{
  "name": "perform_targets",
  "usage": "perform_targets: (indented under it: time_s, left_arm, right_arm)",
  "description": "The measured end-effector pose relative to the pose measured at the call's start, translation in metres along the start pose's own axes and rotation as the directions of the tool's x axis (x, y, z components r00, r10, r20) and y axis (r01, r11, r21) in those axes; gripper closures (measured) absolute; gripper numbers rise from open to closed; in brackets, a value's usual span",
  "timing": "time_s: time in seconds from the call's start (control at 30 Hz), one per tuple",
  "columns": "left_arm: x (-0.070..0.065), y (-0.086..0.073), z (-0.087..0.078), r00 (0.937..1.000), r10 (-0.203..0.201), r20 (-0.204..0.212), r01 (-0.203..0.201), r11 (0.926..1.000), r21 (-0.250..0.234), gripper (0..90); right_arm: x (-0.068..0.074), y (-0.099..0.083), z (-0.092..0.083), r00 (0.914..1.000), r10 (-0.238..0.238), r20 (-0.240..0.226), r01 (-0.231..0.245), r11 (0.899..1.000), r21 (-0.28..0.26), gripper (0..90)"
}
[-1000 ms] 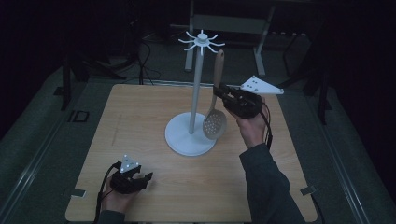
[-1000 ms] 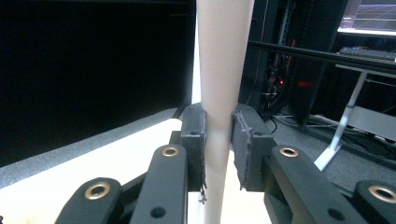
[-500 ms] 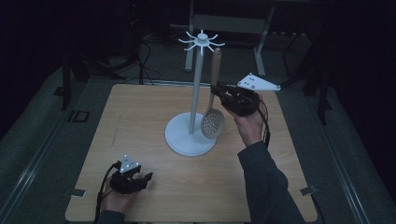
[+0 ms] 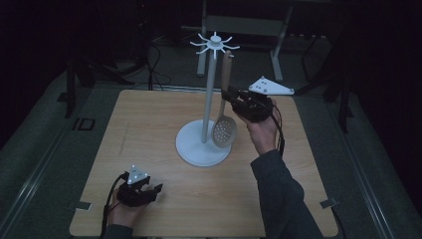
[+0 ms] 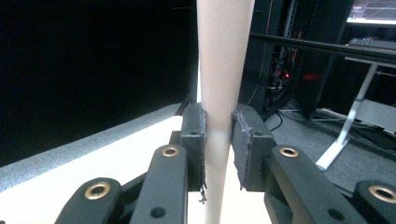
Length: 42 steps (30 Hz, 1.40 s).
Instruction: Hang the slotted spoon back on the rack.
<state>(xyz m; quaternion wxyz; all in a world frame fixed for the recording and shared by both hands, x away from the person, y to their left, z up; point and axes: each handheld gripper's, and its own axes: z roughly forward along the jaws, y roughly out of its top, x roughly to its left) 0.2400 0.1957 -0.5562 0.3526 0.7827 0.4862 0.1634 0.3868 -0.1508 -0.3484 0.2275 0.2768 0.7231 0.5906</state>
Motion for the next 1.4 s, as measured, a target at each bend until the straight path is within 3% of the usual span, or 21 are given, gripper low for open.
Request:
perform_targets:
  time_s: [0.73, 1.0, 1.1, 1.23, 1.4]
  left_arm:
    - [0.001, 0.0, -0.001, 1.0, 0.0, 0.0, 0.0, 1.0, 0.0, 42.8]
    - [0.001, 0.0, -0.001, 1.0, 0.002, -0.003, -0.002, 1.0, 0.0, 42.7]
    - [0.0, 0.0, 0.0, 1.0, 0.001, -0.004, -0.001, 1.0, 0.0, 42.7]
    - [0.0, 0.0, 0.0, 1.0, 0.003, -0.005, -0.003, 1.0, 0.0, 42.6]
    - [0.001, -0.001, -0.001, 1.0, -0.003, -0.007, 0.003, 1.0, -0.004, 42.2]
  right_arm:
    - [0.001, 0.0, 0.008, 0.9998, 0.015, 0.012, -0.015, 1.0, 0.013, 72.9]
    - [-0.001, -0.004, 0.002, 0.9989, 0.029, 0.038, -0.029, 1.0, 0.009, 46.3]
    - [-0.002, -0.006, -0.001, 0.9975, 0.035, 0.062, -0.037, 0.999, 0.034, 37.3]
    - [-0.002, -0.009, -0.005, 0.9965, 0.021, 0.081, -0.026, 0.998, 0.058, 29.7]
    - [-0.006, -0.022, -0.013, 0.9953, 0.02, 0.095, -0.03, 0.994, 0.103, 27.5]
